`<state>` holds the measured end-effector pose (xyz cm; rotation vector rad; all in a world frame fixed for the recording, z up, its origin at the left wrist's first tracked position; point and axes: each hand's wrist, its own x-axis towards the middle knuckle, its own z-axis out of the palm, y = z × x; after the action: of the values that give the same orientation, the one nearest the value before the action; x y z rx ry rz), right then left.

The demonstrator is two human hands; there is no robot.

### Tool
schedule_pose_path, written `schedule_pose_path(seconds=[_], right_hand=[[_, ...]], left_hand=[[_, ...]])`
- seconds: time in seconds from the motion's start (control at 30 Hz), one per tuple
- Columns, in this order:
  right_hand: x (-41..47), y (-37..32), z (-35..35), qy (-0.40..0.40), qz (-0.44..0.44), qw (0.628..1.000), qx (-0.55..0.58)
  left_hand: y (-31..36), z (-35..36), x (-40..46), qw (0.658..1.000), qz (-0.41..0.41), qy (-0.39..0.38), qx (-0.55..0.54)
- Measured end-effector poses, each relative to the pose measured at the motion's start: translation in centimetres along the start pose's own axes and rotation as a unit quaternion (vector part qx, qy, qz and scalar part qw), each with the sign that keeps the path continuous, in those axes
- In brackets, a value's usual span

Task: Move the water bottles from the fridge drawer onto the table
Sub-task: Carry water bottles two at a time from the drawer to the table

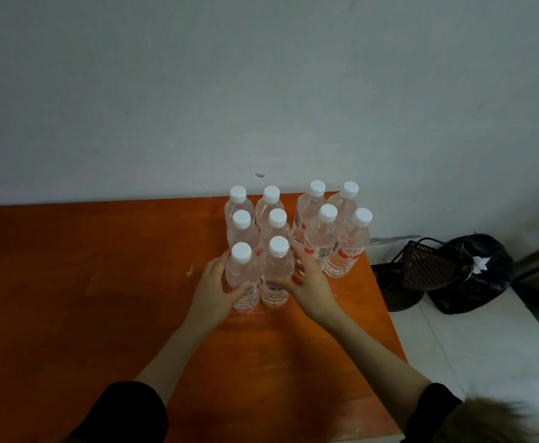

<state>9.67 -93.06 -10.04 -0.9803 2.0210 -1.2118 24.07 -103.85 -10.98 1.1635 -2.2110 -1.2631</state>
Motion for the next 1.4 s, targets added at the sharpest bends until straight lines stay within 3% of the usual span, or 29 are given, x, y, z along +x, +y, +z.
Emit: schedule_pose_path(seconds=[0.17, 0.3, 0.4, 0.57, 0.67, 0.87, 1.0, 1.4], right_hand=[[-2.8, -1.1, -2.1, -0.006, -0.026, 0.993, -0.114], [-6.1, -2.2, -5.3, 0.000, -0.066, 0.980, -0.187], [-8.5, -2.9, -8.0, 0.026, -0.089, 0.952, -0.292], [-12.6, -5.6, -13.2, 0.081, -0.074, 0.887, -0.449], [-15.6, -7.3, -16.7, 0.134, -0.054, 0.857, -0.494], [-24.1, -8.0, -21.5, 0.248, -0.005, 0.819, -0.518], [-32.0, -6.6, -22.7, 0.323, 0.042, 0.786, -0.526], [-57.4, -2.2, -17.7, 0.434, 0.261, 0.733, -0.454]], left_hand=[[1.8, -0.8, -1.3, 0.998, 0.002, -0.046, 0.044], [4.4, -1.1, -4.1, 0.998, 0.008, 0.013, 0.061], [7.0, -1.3, -6.3, 0.988, 0.083, 0.022, 0.126], [13.4, -1.4, -8.6, 0.915, 0.226, 0.036, 0.332], [17.7, -0.4, -10.1, 0.884, 0.297, 0.047, 0.357], [23.8, 3.3, -13.9, 0.848, 0.392, 0.027, 0.356], [25.2, 6.6, -18.2, 0.832, 0.456, -0.031, 0.315], [23.1, 14.2, -37.2, 0.761, 0.563, -0.227, 0.230]])
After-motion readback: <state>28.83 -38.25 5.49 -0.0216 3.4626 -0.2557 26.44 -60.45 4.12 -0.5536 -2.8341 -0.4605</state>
